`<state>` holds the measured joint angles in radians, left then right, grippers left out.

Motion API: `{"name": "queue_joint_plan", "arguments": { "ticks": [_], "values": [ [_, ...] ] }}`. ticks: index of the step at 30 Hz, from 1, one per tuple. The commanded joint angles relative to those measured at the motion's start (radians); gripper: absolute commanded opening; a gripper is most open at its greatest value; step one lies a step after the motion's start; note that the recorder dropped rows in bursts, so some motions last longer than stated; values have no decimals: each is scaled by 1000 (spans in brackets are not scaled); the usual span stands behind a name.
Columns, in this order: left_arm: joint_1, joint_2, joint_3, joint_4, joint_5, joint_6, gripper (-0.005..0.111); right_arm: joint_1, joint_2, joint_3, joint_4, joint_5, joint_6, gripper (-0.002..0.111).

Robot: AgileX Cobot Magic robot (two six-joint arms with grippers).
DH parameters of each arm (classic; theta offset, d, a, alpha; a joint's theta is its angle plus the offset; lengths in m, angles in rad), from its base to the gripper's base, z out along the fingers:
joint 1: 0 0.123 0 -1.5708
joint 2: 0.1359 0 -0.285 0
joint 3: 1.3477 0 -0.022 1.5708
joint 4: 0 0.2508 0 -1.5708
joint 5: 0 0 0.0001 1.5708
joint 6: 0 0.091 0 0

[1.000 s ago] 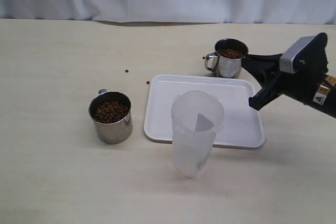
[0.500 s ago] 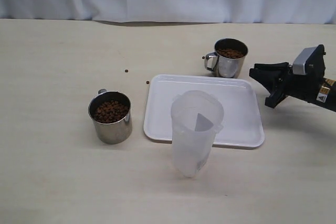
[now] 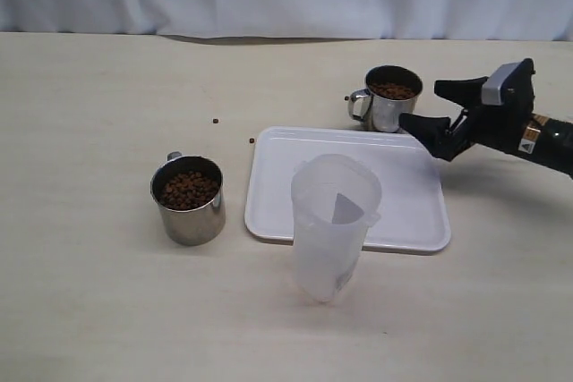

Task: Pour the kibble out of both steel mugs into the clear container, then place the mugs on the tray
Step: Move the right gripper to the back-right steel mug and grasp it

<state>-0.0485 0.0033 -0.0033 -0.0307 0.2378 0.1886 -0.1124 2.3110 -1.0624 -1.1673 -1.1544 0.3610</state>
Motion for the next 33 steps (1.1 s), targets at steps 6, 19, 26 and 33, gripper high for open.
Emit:
{"name": "queue_joint_plan", "arguments": {
  "ticks": [6, 19, 26, 33],
  "values": [
    [-8, -3, 3, -8, -4, -2, 0, 128, 61, -123, 57, 201, -9, 103],
    [-8, -3, 3, -7, -11, -2, 0, 148, 94, -170, 133, 68, -9, 103],
    [-8, -3, 3, -7, -11, -2, 0, 148, 96, -170, 143, 93, -9, 103],
    [-8, -3, 3, -7, -11, -2, 0, 148, 128, -170, 227, 87, -9, 103]
  ]
}}
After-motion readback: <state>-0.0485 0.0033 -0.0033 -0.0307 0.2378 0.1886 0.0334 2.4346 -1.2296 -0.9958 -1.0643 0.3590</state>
